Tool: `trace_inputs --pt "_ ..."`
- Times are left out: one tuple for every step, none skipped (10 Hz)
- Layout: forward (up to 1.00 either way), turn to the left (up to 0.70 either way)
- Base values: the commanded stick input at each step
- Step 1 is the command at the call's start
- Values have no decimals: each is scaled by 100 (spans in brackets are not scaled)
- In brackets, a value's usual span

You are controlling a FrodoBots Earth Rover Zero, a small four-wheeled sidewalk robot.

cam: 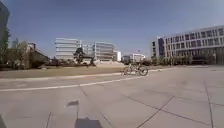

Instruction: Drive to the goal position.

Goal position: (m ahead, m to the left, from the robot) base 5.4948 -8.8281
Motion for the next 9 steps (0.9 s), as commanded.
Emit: trace_inputs --pt "6 0" --pt "6 0" --pt "6 0" --pt "6 0" --pt "6 0" --pt "7 0" --pt "6 0" --pt "6 0" --pt "6 0"
